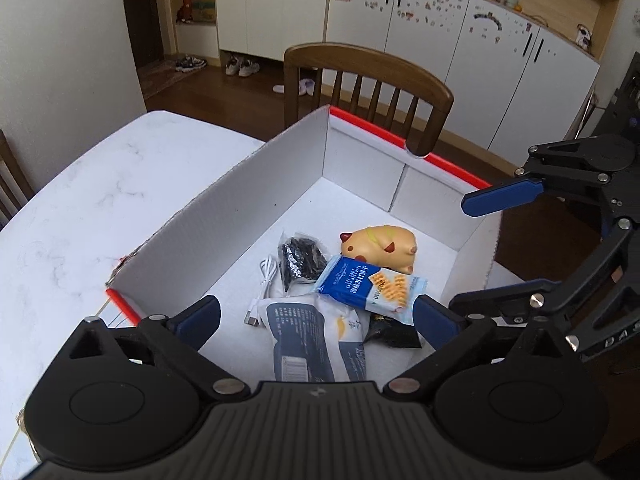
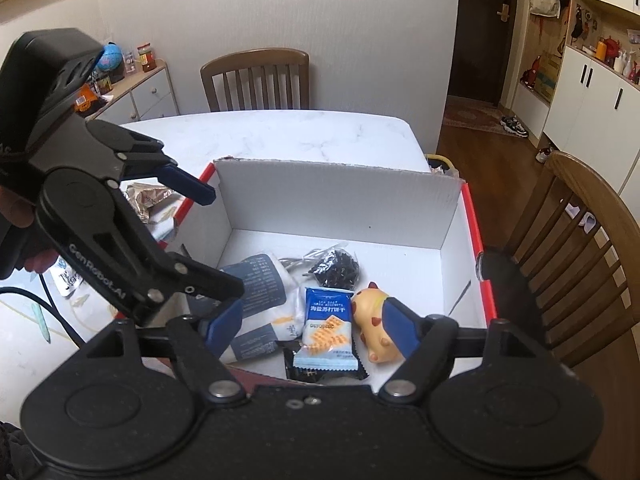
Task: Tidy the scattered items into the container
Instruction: 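Withdraw both tools from the box toward the pink bag and foil packet, then grasp the pink-white snack bag with the right tool while the left tool grasps the clear packet, then carry the pink-white bag and clear packet over the red box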
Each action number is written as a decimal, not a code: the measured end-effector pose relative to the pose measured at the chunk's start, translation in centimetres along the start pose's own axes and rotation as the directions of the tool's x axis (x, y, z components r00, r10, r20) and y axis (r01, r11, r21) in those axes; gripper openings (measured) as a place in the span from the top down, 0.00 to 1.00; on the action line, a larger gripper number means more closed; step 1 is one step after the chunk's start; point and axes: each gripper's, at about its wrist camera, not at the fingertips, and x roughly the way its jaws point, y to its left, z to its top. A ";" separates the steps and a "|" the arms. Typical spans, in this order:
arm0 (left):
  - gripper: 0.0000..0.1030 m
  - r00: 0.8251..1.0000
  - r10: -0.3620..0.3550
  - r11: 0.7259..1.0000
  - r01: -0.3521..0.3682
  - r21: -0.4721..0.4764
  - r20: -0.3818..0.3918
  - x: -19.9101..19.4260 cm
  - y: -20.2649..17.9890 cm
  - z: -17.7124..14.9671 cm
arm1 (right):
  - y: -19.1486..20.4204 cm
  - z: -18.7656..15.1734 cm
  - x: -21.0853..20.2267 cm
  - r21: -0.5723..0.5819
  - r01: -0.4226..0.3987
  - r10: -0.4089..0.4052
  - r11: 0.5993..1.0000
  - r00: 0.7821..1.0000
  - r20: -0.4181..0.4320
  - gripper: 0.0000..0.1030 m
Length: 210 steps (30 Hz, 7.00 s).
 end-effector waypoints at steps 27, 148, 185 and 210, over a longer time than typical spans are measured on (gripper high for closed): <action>0.00 0.993 0.012 0.997 -0.002 -0.083 0.122 -11.3 4.1 -7.9 | 10.3 0.4 -2.4 0.006 0.005 -0.006 1.000 0.998 0.063 0.25; 0.39 0.961 0.265 0.938 -0.238 -0.252 0.075 -6.4 16.2 -25.4 | 28.0 5.9 19.2 -0.148 -0.202 0.180 0.968 0.972 -0.151 0.39; 0.90 0.966 0.224 0.935 -0.175 -0.307 0.131 -9.8 15.0 -24.7 | 24.0 3.2 9.6 -0.099 -0.106 0.101 0.990 0.993 -0.055 0.42; 0.95 0.965 0.187 0.958 -0.136 -0.253 0.187 -13.3 10.7 -22.1 | 20.5 1.4 2.8 -0.075 -0.051 0.052 0.996 0.999 0.010 0.42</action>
